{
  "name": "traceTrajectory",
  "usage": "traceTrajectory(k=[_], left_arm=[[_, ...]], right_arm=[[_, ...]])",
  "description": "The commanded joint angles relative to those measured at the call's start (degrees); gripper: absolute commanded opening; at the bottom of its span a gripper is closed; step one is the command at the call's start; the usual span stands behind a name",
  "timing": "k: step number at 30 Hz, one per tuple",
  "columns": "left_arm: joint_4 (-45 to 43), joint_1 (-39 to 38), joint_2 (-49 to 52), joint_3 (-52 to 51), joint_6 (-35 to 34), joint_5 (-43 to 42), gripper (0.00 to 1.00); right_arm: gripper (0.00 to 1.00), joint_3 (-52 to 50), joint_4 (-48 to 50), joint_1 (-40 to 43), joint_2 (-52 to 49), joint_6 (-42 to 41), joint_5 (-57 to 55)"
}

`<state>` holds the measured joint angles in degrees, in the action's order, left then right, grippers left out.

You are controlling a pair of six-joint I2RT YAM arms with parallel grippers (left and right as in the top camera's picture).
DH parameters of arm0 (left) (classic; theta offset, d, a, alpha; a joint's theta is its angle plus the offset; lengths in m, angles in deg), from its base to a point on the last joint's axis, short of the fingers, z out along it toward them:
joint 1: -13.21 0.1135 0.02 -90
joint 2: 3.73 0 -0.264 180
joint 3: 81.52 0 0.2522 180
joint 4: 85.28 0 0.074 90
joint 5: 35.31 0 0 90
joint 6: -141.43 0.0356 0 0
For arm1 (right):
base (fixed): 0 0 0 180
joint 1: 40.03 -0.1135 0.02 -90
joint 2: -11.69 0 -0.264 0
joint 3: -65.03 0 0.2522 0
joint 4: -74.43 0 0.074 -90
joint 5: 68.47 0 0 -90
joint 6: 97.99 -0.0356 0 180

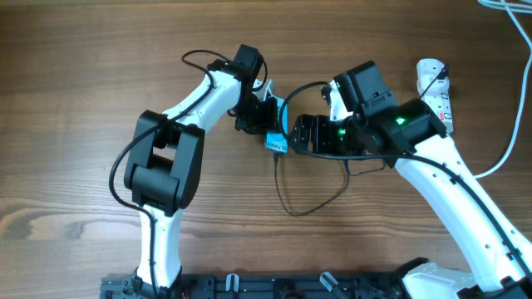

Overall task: Plug charger to phone and switch on socket
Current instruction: 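Open both grippers and lift them away from the phone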

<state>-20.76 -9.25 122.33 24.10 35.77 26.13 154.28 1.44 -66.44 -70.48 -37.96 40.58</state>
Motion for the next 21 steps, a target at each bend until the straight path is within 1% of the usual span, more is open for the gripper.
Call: traceTrajectory(k=[1,6,8,9,11,12,13,14,16,21], left_arm=[[0.33,-0.15,1.16,-0.09,0.17,3.13,0.29],[1.51,-0.15,1.16,-0.09,0.17,6.84,0.31],[2.05,-0.15,1.16,-0.09,0.17,8.15,0.37],[2.27,-0.15,1.16,-0.09,0.20,8.33,0.44],[2.64,-0.15,1.16,-0.09,0.17,8.74,0.45],[2.73,-0.15,1.16,-0.09,0.20,8.81,0.48],[2.82,-0.15,1.16,-0.09,0.20,8.98,0.54],[2.89,-0.15,1.16,-0.09,0.17,9.16,0.54],[3.06,-0.15,1.16,-0.09,0.17,9.16,0.59],[4.26,0.42,0.72,0.33,0.15,9.16,0.59]], right_arm=[[1.00,0.90,-1.07,0.02,1.03,-0.02,0.63],[1.00,0.90,-3.69,0.02,1.03,-0.20,-1.49],[1.00,0.90,-4.35,0.02,1.03,-0.20,-1.46],[1.00,0.90,-4.55,0.02,1.03,-0.17,-1.49],[1.00,0.90,-4.92,0.02,1.03,-0.15,-1.49],[1.00,0.90,-5.01,0.02,1.03,-0.17,-1.46],[1.00,0.90,-5.18,0.02,1.03,-0.15,-1.46],[1.00,0.90,-5.42,0.02,1.03,-0.04,-1.46],[1.00,0.90,-6.43,0.02,1.03,0.04,-2.32],[1.00,0.92,-8.37,0.04,1.03,-0.04,-7.43]])
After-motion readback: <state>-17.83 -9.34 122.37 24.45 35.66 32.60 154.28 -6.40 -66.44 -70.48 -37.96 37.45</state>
